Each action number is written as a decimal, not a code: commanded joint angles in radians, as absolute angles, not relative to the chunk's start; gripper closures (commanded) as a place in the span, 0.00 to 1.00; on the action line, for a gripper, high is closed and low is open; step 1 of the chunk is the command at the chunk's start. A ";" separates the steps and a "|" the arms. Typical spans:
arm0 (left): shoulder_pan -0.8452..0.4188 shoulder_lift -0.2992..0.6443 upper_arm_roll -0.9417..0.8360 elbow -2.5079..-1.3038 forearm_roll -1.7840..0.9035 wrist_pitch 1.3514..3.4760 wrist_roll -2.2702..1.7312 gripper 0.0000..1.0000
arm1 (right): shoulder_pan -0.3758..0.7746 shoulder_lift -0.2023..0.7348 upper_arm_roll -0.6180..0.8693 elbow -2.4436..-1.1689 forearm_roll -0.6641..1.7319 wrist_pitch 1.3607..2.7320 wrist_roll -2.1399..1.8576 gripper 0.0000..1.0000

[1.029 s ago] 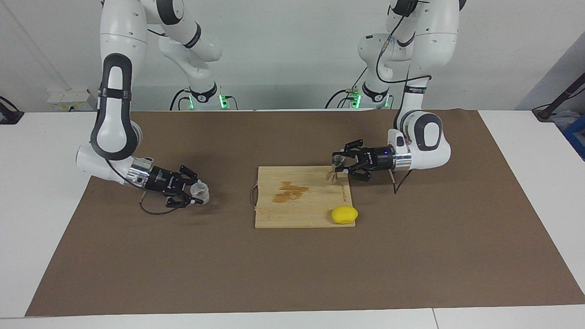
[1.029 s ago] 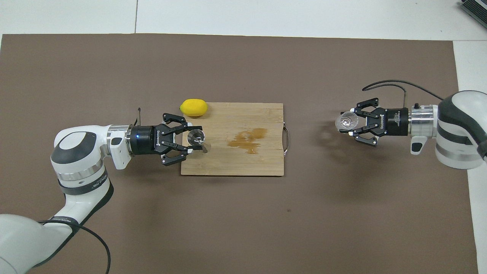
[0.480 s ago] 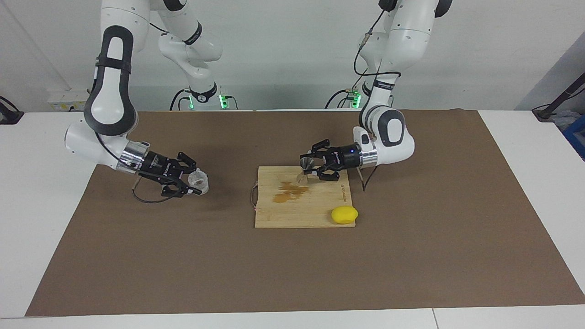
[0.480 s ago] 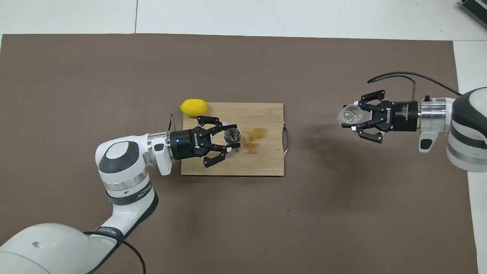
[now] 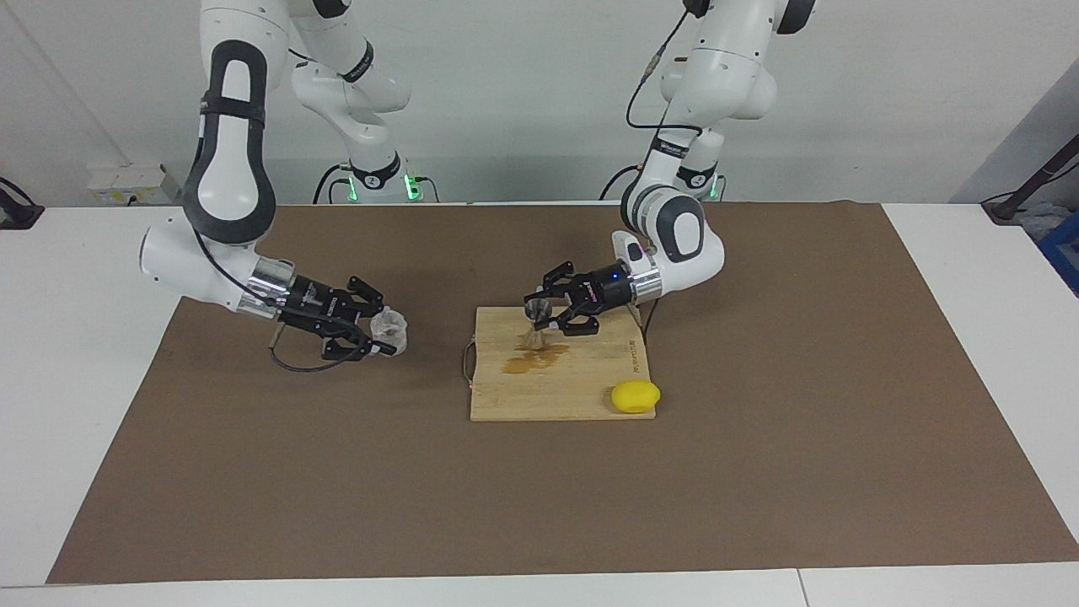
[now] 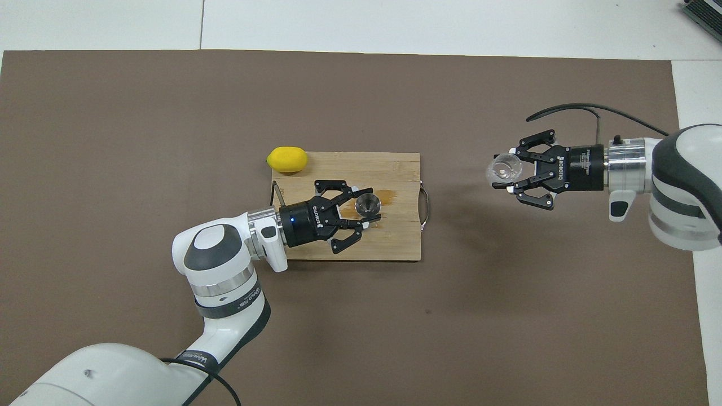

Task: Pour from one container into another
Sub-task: 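Set the tin on the board while the right gripper brings the cup over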

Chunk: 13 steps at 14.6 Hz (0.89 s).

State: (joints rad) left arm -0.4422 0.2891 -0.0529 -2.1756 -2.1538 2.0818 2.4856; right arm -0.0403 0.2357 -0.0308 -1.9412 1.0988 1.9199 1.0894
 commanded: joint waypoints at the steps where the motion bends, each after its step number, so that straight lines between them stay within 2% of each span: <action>1: -0.465 0.314 -0.037 -2.154 -2.207 2.094 2.551 0.67 | -0.002 0.230 -0.029 -1.934 1.075 1.950 1.114 1.00; 10: -0.466 0.336 -0.037 -2.149 -2.260 2.115 2.711 0.66 | 0.097 0.227 -0.029 -1.896 0.999 1.944 1.117 1.00; 13: -0.468 0.341 -0.037 -2.149 -2.261 2.118 2.715 0.62 | 0.124 0.225 -0.029 -1.894 0.991 1.944 1.144 1.00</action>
